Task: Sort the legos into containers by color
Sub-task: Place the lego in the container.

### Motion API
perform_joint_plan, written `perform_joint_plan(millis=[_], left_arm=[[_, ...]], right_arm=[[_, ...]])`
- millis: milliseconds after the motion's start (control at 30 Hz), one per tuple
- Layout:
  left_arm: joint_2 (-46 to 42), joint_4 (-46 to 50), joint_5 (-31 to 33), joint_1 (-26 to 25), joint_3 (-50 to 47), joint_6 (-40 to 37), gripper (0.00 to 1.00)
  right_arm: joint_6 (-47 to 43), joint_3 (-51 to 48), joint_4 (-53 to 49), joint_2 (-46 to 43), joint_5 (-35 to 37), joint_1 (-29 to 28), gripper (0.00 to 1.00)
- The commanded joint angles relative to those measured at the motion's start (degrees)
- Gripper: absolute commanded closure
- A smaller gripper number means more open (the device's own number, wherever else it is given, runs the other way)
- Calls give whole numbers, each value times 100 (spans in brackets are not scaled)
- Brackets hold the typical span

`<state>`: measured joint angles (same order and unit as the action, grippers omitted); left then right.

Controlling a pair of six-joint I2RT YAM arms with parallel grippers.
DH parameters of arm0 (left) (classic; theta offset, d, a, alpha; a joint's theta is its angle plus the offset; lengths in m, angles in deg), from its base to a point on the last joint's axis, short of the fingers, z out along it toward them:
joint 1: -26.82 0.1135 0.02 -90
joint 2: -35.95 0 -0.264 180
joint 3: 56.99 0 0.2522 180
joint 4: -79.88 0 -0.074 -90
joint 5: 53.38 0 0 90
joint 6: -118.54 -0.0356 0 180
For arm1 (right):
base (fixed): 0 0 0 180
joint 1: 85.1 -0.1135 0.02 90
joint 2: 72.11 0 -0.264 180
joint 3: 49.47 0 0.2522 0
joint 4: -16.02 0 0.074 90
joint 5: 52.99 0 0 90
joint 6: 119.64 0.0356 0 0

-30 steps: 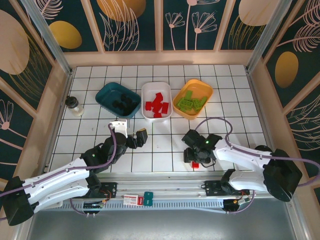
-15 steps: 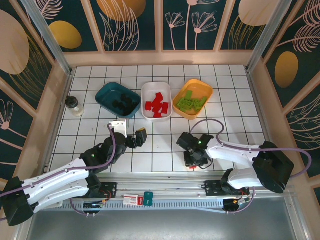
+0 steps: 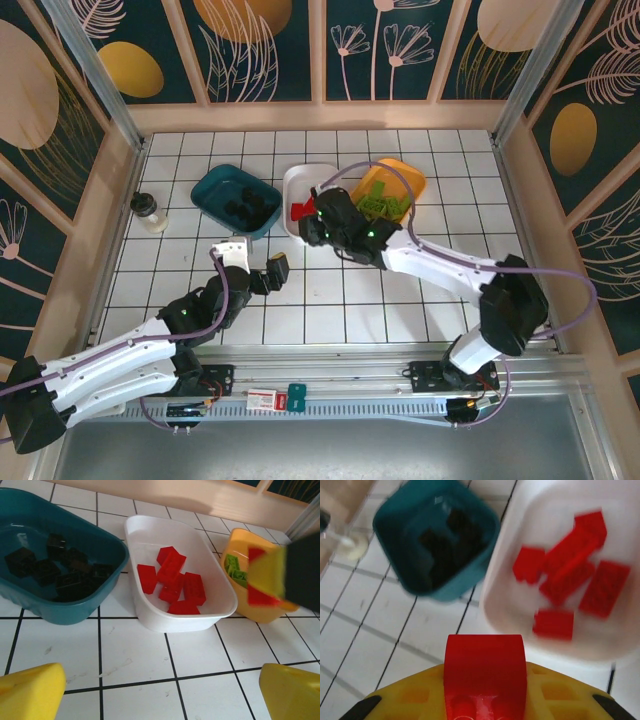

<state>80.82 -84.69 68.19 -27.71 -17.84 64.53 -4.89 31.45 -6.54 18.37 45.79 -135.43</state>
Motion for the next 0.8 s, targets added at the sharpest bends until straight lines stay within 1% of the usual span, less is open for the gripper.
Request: perform_joint_plan(millis=[0,67,133,200,267,333,367,467,500,633,700,767], left_arm=[[-149,167,306,3,107,211,1],[-187,159,344,2,100,273,1],[-205,154,396,4,107,296,1],[-215,149,485,5,98,319,1],[-226,174,634,3,98,358,1],[-260,201,806,3,98,416,1],[-288,206,873,3,98,432,1],[-393,150,1081,3,55,430,1],[-424,124,1139,3,29,382,1],[-568,-81,1128,3,-38,-182,1],[-464,-52,1378,3,30,-205,1],[-207,-88,1403,3,144,-477,1]], right_arm=[[-594,96,1364,535,628,347,78],[-738,125,1712,867,843,476,77],[-722,214,1952,1173,681,623,75],[-706,329,2153,1439,609,703,70],[-724,454,2216,1625,580,732,61],[-693,488,2240,1641,628,735,45],[-691,429,2332,1558,641,735,37],[-697,61,2647,1050,701,734,25],[-707,-78,2724,840,772,732,22],[-794,-840,3172,-202,957,735,18],[-890,-1333,3443,-760,1019,735,12],[-835,-1676,3436,-1173,1306,735,9]])
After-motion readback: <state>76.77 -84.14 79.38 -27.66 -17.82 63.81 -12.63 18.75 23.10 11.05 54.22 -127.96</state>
